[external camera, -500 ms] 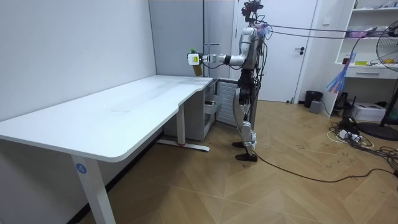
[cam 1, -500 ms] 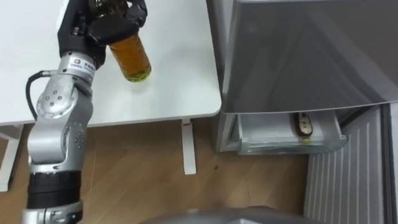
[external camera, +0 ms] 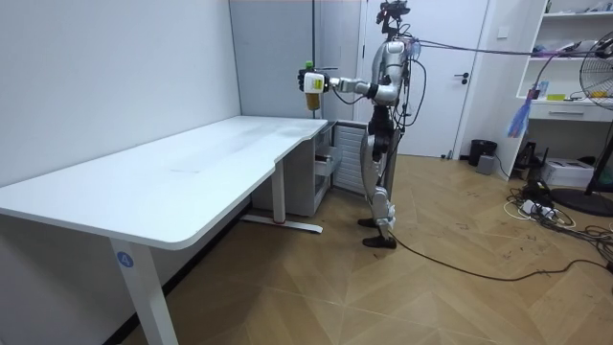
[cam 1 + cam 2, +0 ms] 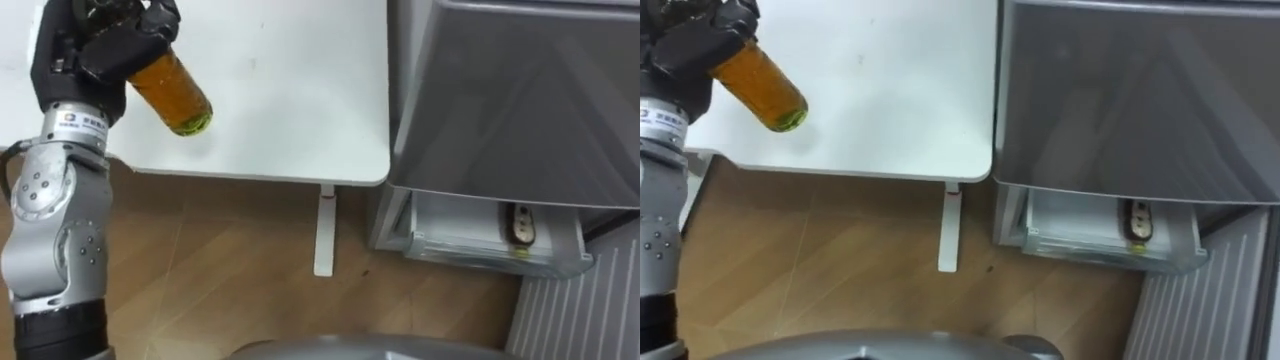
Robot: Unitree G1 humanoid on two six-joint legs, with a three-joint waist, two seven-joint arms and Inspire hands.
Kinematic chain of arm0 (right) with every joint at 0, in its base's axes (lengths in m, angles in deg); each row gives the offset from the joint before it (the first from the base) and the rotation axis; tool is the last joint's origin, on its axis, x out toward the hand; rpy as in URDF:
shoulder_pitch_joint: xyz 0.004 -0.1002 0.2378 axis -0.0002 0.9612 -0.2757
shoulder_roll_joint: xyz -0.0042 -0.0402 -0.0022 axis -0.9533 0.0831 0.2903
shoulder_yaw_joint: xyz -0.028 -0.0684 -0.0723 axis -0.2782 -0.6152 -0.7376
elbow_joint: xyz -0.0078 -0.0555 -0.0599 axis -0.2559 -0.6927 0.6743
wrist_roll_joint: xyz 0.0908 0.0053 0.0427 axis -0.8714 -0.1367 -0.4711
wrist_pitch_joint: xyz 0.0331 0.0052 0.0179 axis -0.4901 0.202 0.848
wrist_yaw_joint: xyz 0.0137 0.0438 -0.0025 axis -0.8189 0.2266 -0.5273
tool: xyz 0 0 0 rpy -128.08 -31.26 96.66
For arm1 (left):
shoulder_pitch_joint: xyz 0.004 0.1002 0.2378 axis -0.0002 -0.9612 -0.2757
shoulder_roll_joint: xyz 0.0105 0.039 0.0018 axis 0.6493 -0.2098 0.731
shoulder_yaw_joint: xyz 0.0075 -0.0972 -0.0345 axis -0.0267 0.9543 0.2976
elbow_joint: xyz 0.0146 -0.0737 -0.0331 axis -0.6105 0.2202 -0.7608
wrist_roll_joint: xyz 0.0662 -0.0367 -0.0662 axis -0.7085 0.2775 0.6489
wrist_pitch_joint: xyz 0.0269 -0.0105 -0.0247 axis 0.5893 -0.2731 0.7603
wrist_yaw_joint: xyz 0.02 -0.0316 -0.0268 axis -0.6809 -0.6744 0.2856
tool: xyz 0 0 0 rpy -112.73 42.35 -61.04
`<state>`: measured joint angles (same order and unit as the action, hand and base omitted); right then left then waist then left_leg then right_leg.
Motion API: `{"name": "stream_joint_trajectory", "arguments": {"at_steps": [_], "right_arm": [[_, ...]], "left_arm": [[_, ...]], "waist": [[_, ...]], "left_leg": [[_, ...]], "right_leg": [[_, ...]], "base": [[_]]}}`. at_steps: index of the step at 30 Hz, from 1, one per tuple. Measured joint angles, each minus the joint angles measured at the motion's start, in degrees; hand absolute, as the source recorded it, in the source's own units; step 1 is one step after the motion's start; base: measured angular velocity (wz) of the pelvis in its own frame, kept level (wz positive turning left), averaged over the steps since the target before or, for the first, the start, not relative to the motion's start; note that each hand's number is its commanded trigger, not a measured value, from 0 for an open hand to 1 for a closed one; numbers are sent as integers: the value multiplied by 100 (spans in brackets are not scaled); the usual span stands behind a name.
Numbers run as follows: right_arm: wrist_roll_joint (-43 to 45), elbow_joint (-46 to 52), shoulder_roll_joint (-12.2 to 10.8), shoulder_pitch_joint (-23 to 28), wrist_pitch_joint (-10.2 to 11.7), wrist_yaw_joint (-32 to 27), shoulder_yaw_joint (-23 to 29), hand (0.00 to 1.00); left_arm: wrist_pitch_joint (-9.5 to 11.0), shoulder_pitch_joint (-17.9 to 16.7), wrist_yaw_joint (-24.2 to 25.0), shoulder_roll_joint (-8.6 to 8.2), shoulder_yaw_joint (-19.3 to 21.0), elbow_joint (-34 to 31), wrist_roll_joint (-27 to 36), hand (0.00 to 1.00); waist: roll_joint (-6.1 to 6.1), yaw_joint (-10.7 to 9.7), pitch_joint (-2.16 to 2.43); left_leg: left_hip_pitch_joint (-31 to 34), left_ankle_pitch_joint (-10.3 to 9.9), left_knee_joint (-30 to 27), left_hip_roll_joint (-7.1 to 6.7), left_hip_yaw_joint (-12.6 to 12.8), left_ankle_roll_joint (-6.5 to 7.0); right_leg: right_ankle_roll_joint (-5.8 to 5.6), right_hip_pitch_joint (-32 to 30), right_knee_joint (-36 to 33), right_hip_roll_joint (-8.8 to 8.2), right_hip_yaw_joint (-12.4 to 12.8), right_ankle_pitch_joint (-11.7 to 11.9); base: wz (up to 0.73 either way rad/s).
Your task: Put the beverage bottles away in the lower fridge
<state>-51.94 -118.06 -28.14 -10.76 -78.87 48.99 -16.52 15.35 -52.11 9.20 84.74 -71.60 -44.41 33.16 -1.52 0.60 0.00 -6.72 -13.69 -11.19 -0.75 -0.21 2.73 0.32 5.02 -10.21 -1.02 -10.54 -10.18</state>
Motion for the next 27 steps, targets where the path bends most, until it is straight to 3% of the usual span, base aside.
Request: {"name": "stream_joint_trajectory", "arguments": {"at_steps": [5, 10, 13, 20, 27], "right_arm": [[287, 303, 6, -4, -103, -19, -226, 0], [360, 493, 31, -130, -93, -125, -704, 0], [358, 496, 38, -194, 35, -179, -763, 0], [237, 899, 81, -240, 84, -323, -937, 0], [241, 1423, 118, -243, 93, -264, -978, 0]], "left_arm": [[-2, -117, 270, -59, -100, -1, 227, 100], [-2, -221, 616, -99, -919, 22, 215, 100], [-3, -237, 913, -171, -1396, 38, 224, 100], [-2, -295, 1252, -311, -1904, 171, 557, 100], [-2, -622, 1538, -233, -2280, 272, 566, 100]], "waist": [[16, 47, -1], [61, 95, -33], [95, 87, -55], [99, 80, -55], [143, -48, -57]], "left_leg": [[63, 0, -18, 2, -5, 0], [116, 0, -17, 0, 8, 0], [154, 0, -17, -1, 11, 0], [210, 0, -17, 6, 112, 0], [196, 0, -17, 7, 125, 0]], "right_leg": [[0, -7, 21, -29, -65, 0], [-3, -33, 43, -32, -91, -1], [-6, -33, 57, -37, -121, -4], [-4, -131, 35, -45, -103, -5], [-4, -124, 39, -47, -90, -4]], "base": [[5], [2], [2], [-3], [0]]}}
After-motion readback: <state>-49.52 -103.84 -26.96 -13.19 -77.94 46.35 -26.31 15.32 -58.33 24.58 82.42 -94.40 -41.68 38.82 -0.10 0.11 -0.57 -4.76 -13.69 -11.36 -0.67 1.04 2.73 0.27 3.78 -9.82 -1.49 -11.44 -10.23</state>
